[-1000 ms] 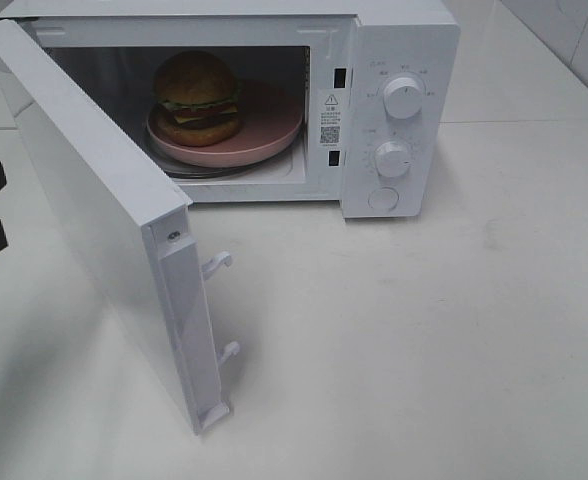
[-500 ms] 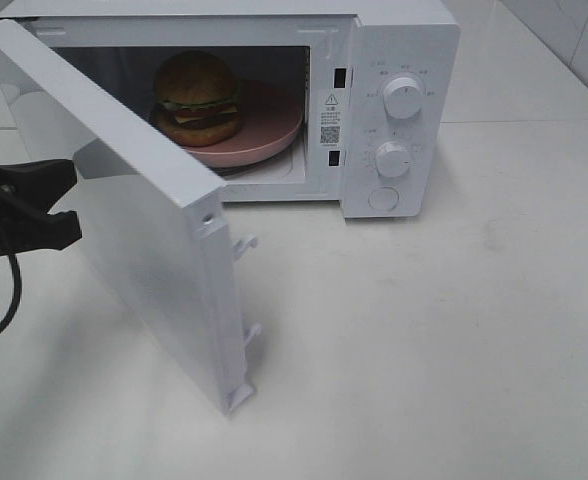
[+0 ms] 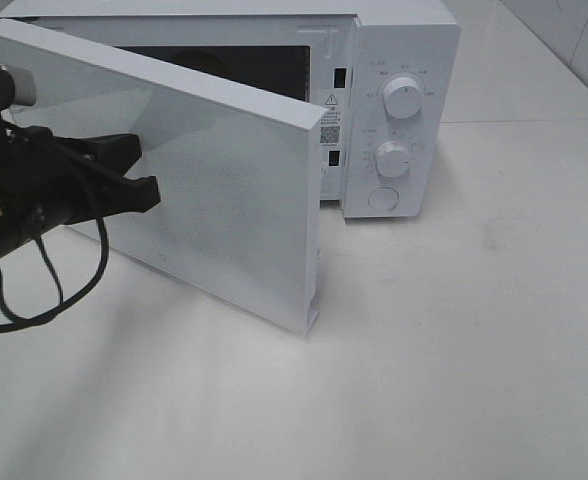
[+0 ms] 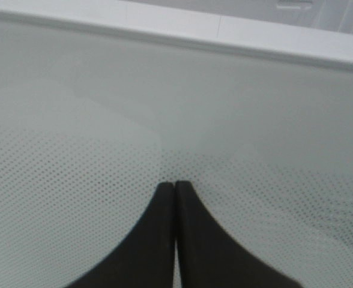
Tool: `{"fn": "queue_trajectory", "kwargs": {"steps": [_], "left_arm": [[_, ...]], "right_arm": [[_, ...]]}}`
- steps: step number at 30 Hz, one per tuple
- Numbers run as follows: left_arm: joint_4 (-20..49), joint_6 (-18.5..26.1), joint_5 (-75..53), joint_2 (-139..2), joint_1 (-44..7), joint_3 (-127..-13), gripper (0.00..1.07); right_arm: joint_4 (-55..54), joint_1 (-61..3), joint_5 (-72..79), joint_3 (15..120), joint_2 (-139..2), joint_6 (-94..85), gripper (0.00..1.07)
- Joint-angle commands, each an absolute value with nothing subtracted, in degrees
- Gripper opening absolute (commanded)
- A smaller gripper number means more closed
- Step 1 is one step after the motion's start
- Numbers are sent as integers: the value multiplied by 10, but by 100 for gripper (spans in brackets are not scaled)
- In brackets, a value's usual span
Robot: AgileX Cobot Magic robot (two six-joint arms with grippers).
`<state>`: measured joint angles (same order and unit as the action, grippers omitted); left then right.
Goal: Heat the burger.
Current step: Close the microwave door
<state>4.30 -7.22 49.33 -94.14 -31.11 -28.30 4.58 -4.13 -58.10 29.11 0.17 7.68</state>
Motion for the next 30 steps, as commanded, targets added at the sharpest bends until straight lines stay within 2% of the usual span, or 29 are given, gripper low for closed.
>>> {"fn": "queue_trajectory", "kwargs": {"steps": [1,5,12,15,27,29,30], "left_arm": [[95,-48,474,-957,-335,-321,0],[158,6,435,-988,-363,-382,0],[223,51,406,-1031,-385,-465,0],[235,64,395,-1053,-390,-497,0],[255,69,348,-1116,-390,-598,0],[295,102,333,-1133,-390,-628,0],[295,102,333,-1133,-390,-628,0]], "right_arm": [[47,-39,-572,287,18,72,73],[47,-39,-572,287,18,72,73],[47,-39,-572,287,18,72,73],[47,-39,-572,287,18,72,73],[47,-39,-572,287,18,72,73],[47,-39,-572,287,18,72,73],[47,-39,-572,287,18,72,73]]}}
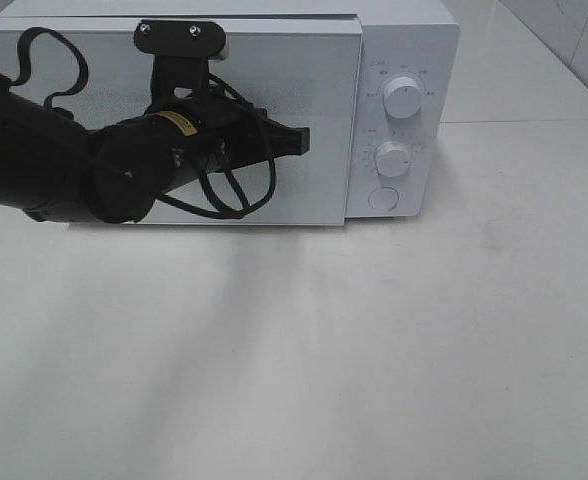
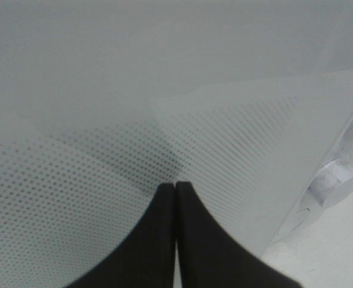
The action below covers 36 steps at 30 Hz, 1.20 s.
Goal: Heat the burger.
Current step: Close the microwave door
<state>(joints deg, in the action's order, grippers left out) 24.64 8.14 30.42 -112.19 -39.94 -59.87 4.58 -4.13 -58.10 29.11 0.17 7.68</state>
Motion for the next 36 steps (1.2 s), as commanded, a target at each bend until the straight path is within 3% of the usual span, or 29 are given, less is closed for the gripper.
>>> {"fn": "queue_trajectory", "kwargs": {"steps": [1,7,14,23,29,31,32,33,34,35,36], "left_arm": [[306,112,333,-1136,-390,-635,0],[348,168,334,-1148,-390,-667,0],[346,176,255,-1139,-395,-671,0],[347,235,194,-1089,-417,-627,0],[351,235,155,-1061,-422,-603,0],[352,235,117,-1036,-423,-580,15],[352,235,117,-1036,-423,-580,15],[352,235,103,-1030,-423,-575,22],[352,235,78,-1018,-422,-564,42],[352,235,78,-1018,-422,-564,42],[352,234,65,-1011,-420,-558,56]], "right_arm": [[47,-39,-572,287,18,72,73],[46,-39,-572,287,18,72,73],[46,-40,-572,287,18,72,73],[46,-40,-572,287,18,72,73],[46,-40,-572,287,18,72,73],[46,-40,-572,287,18,72,73],[46,-40,-572,287,18,72,73],[46,-40,-572,287,18,72,73],[46,-40,-572,287,18,72,73],[46,-40,-572,287,18,72,73],[46,-40,-572,287,18,72,73]]}}
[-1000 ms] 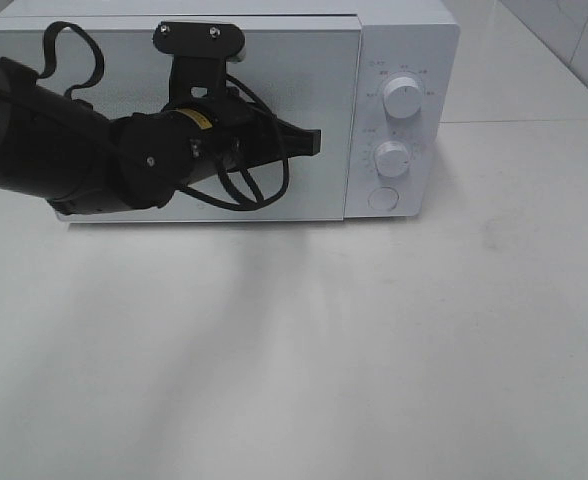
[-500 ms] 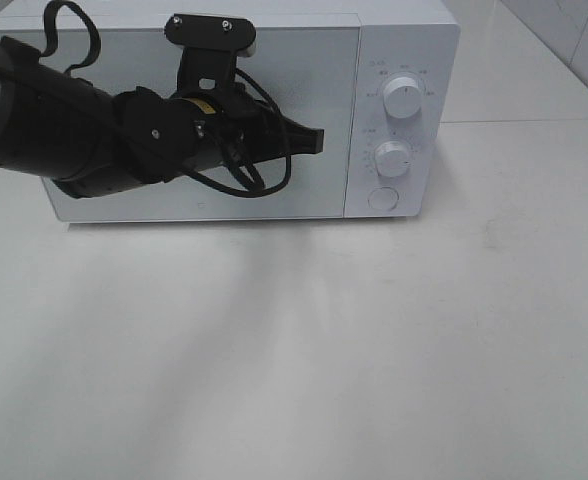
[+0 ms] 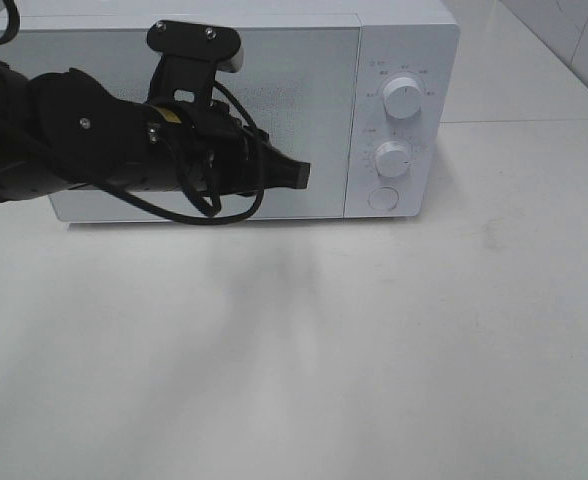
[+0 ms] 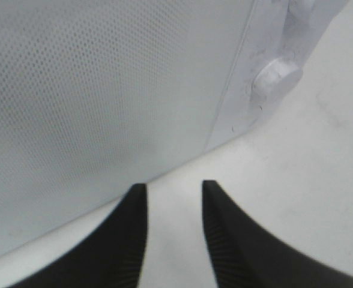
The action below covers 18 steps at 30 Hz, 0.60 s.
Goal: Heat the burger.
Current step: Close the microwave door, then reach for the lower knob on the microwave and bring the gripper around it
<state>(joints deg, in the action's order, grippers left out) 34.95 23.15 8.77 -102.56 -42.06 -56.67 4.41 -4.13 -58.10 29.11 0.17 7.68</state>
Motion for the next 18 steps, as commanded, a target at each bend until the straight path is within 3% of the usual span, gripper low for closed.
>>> {"fn": "queue_trajectory", "kwargs": {"steps": [1,3,18], "left_arm": [[352,234,65,-1011,-420,-558,56],[348,234,-9,-989,-419,-541,103],[235,221,-383,-916,-419,-541,101]], "right_arm": [[46,-40,-572,287,18,72,73],[46,-40,-572,287,18,72,73],[46,-40,-572,287,18,72,73]]}}
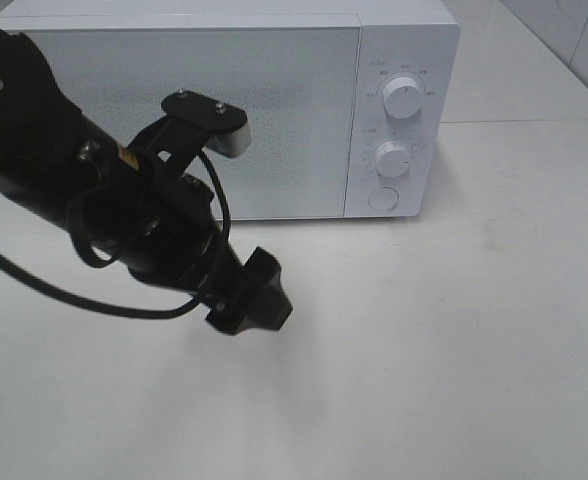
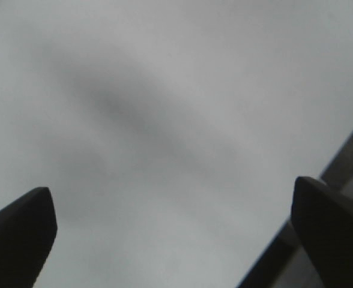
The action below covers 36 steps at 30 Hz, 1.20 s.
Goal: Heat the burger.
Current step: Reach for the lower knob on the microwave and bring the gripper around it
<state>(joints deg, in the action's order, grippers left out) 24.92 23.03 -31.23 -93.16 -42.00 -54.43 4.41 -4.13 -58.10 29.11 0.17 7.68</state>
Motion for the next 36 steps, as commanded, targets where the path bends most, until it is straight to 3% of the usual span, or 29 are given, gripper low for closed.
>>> {"fn": "queue_trajectory", "kwargs": {"steps": [1,4,6,7,8,10,11,13,18,19,20,22,23,24,25,26,28,29,36], "left_arm": [[229,207,-402,-910,-419,-541,101],[211,176,-427,-900,-419,-541,101],[158,115,-454,-881,-419,-541,101],[158,115,-454,-881,-419,-541,101],[114,61,-470,-867,-419,-541,101],[93,38,-476,-861,-419,-541,101],[45,-13,-495,-845,-411,-541,101],[18,-39,-516,-827,-391,-541,101],[10,-31,-547,-792,-328,-541,101],[14,-15,-561,-772,-286,-541,101],[14,-15,-561,-772,-286,-541,101],[22,10,-579,-744,-222,-541,101],[22,10,-579,-744,-222,-541,101],[33,32,-596,-726,-173,-541,101],[33,32,-596,-726,-173,-541,101],[42,48,-614,-712,-130,-541,101],[46,54,-621,-706,-107,-541,101],[57,58,-634,-694,-69,-540,101],[85,58,-642,-642,-7,-496,101]], "right_arm": [[46,-40,-572,287,18,72,73],[46,-40,-572,287,18,72,73],[46,-40,-572,287,18,72,73],[46,-40,-572,287,18,72,73],[46,-40,-572,287,18,72,73],[46,-40,-572,287,18,72,73],[46,-40,-572,287,18,72,73],[46,-40,-572,287,18,72,73],[46,-40,-572,287,18,72,73],[46,-40,-572,287,18,72,73],[46,-40,-572,287,18,72,73],[46,-40,-572,287,18,72,73],[46,-40,-572,287,18,72,73],[46,-40,-572,287,18,72,73],[46,-40,-572,287,18,72,73],[46,-40,-572,287,18,72,73],[46,-40,-572,287,18,72,73],[46,-40,-572,287,18,72,73],[46,-40,-572,287,18,72,73]]}}
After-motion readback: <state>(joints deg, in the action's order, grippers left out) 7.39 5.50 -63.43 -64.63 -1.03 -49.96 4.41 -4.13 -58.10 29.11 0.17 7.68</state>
